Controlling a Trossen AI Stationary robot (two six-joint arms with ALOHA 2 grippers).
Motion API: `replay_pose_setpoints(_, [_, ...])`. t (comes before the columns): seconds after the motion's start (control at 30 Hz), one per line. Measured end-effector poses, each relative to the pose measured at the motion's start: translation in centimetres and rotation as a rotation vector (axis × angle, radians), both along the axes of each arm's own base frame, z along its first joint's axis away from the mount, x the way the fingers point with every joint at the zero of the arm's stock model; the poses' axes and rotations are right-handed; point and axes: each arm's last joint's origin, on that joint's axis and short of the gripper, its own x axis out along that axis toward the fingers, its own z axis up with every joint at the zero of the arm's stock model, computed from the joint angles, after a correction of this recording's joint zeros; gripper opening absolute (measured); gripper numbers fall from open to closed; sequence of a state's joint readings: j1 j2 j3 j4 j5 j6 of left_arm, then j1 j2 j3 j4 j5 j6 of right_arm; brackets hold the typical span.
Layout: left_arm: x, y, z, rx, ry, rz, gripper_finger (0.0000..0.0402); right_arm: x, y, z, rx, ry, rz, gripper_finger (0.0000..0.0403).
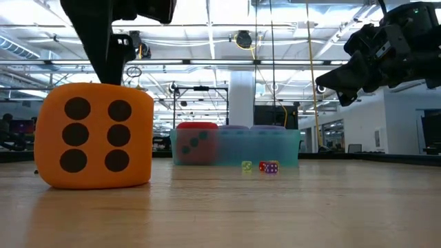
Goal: Pick & Place Dice
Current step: Put the large orange dice into the blue bin
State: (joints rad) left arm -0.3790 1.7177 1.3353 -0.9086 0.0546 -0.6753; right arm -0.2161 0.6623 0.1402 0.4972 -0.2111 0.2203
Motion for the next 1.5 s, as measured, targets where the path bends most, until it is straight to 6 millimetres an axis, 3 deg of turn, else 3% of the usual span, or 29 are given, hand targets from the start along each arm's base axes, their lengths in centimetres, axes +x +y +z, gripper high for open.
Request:
replay_pose_setpoints(0.3, [1.0,0.1,-1.2,-0.024,-0.005,-0.017,0.0392,0.0,0.0,0.0,0.0,0.0,0.0,0.0])
replay_pose_setpoints(0.63, [1.9,-1.3,-3.5,-0.088,0.037,-0.06,0.0392,0.0,0.0,0.0,0.0,0.0,0.001,0.0])
replay_pose_setpoints(0.9, [2.1,-1.3,-3.7,-0.051,0.02,-0.044,0.0393,0.0,0.0,0.0,0.004,0.001,0.0,0.0])
replay_pose_setpoints(1.17, [3.1,-1.6,-6.8,-0.08,0.109,-0.067,0.0393,0.0,0.0,0.0,0.007,0.004,0.001,0.0])
replay_pose_setpoints(1.5, [3.2,-0.8,-6.4,-0.091,0.091,-0.073,0.0393,0.0,0.0,0.0,0.023,0.002,0.001,0.0])
